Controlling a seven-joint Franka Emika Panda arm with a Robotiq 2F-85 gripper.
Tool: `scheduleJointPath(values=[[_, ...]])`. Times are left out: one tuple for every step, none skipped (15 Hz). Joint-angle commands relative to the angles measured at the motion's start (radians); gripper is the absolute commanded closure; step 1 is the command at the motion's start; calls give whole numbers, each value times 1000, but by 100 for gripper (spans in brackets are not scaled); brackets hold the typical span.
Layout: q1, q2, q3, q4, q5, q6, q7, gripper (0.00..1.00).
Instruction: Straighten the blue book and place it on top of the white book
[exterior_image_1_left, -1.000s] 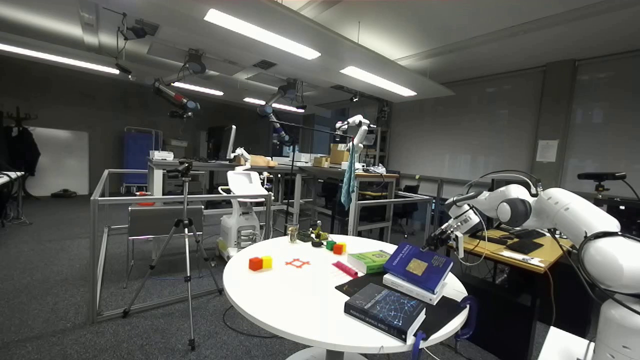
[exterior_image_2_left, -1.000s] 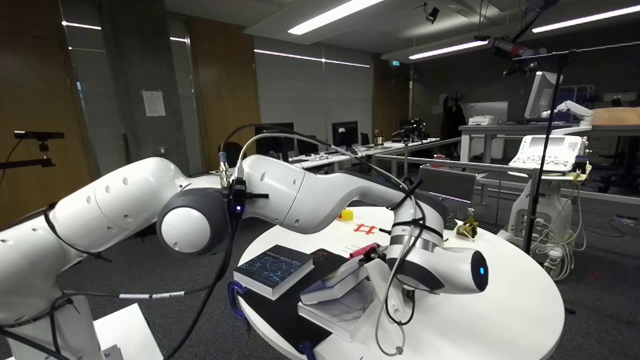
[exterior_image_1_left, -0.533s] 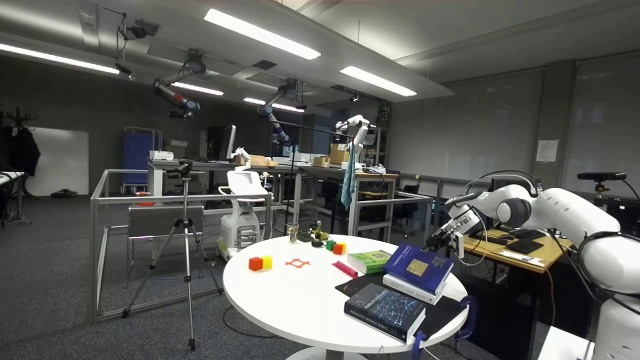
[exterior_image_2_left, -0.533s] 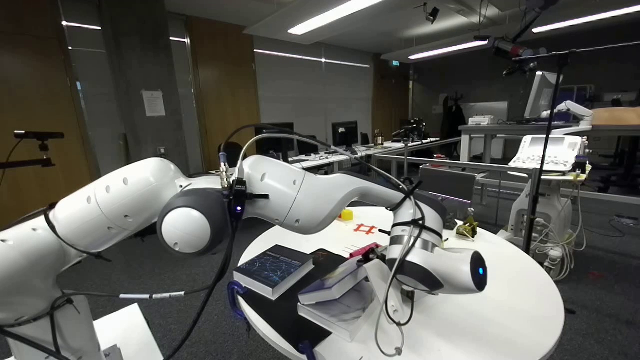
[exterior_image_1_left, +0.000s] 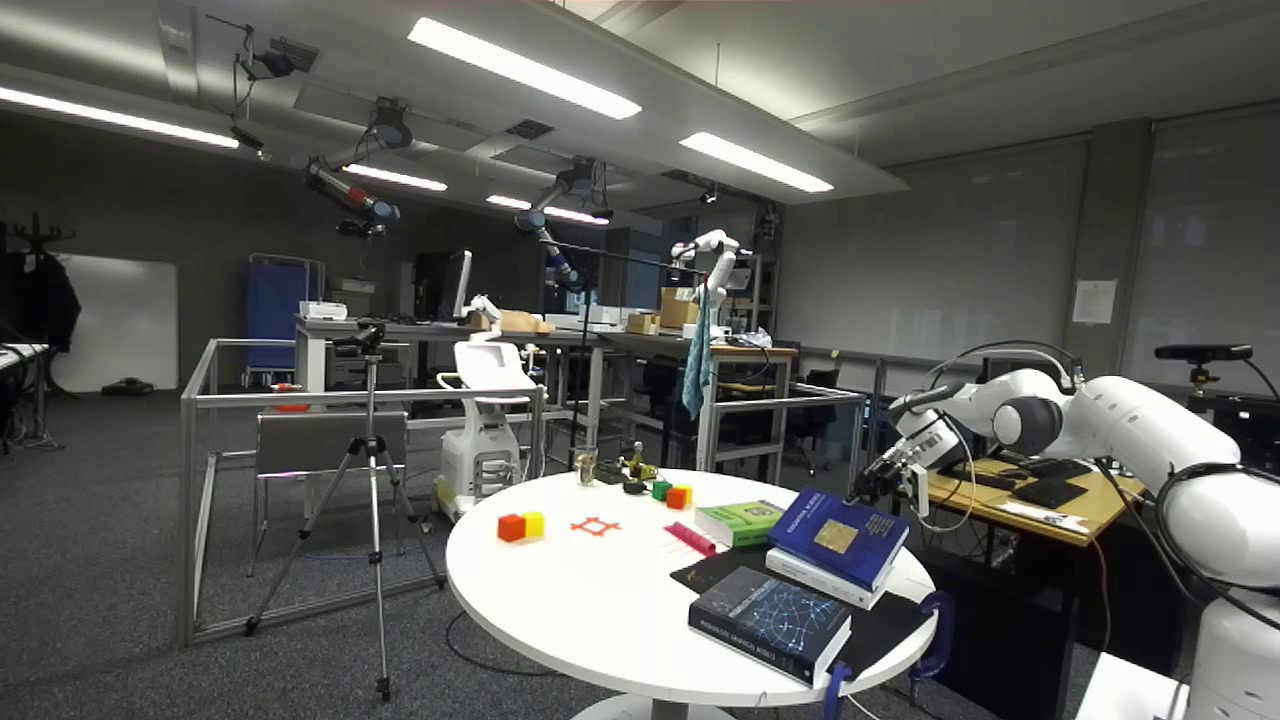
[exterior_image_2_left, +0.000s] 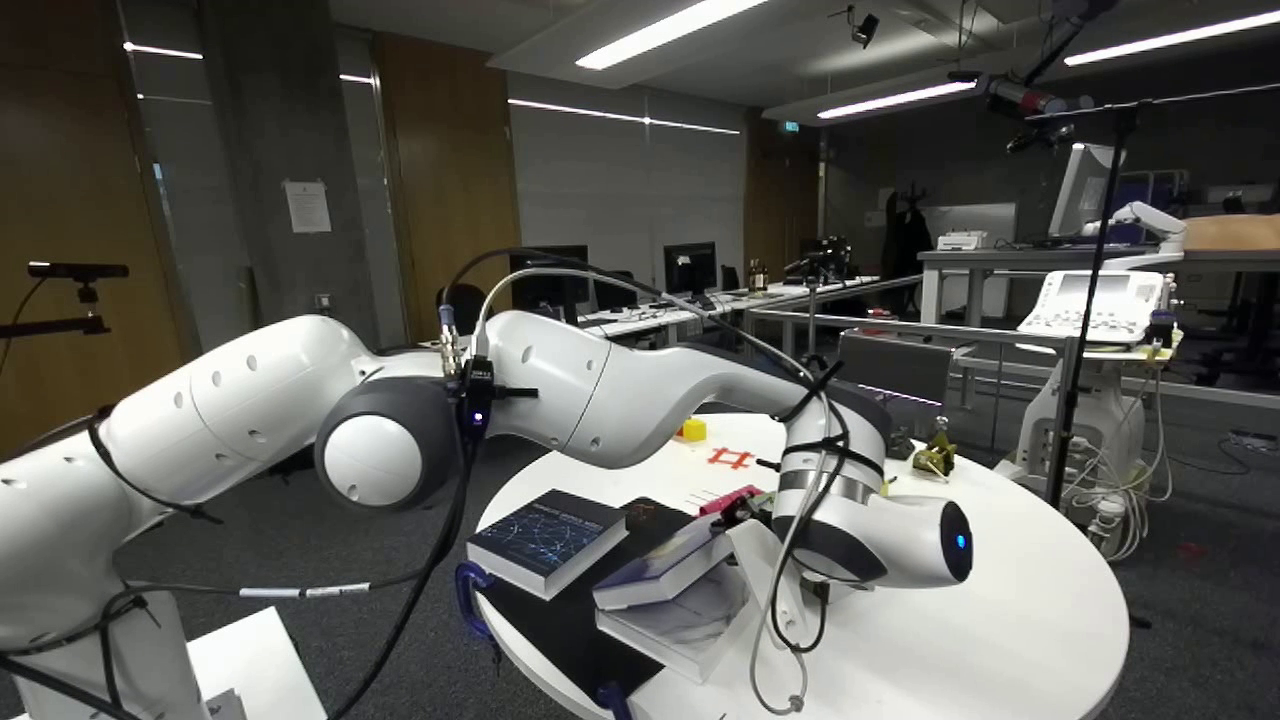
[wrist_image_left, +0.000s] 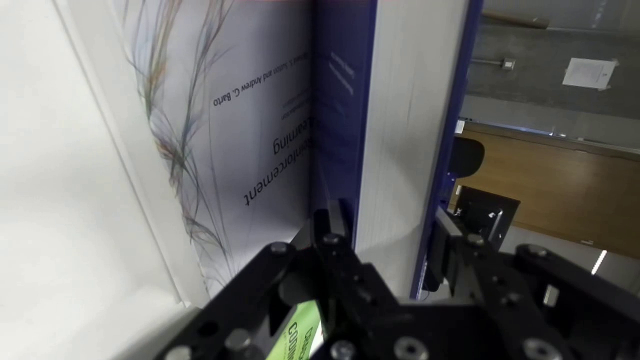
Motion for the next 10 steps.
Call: scheduleJointPath(values=[[-13,-15,13,29,7,-55,26,82],[-12,-15,12,30,6,-53,26,82],[-12,-15,10,30,4,-53,26,82],[-11,-16,9,31,3,-50,24,82],[-11,-16,9,31,2,-48,23,82],[-10,-15,7,33,0,-46,22,82],[-8,-15,4,33,-3,-41,19,82],[-7,-14,2,34,-6,-37,17,82],[-6,-15,1,34,-9,-36,17,82],[-4,-15,-3,35,-13,-31,15,82]])
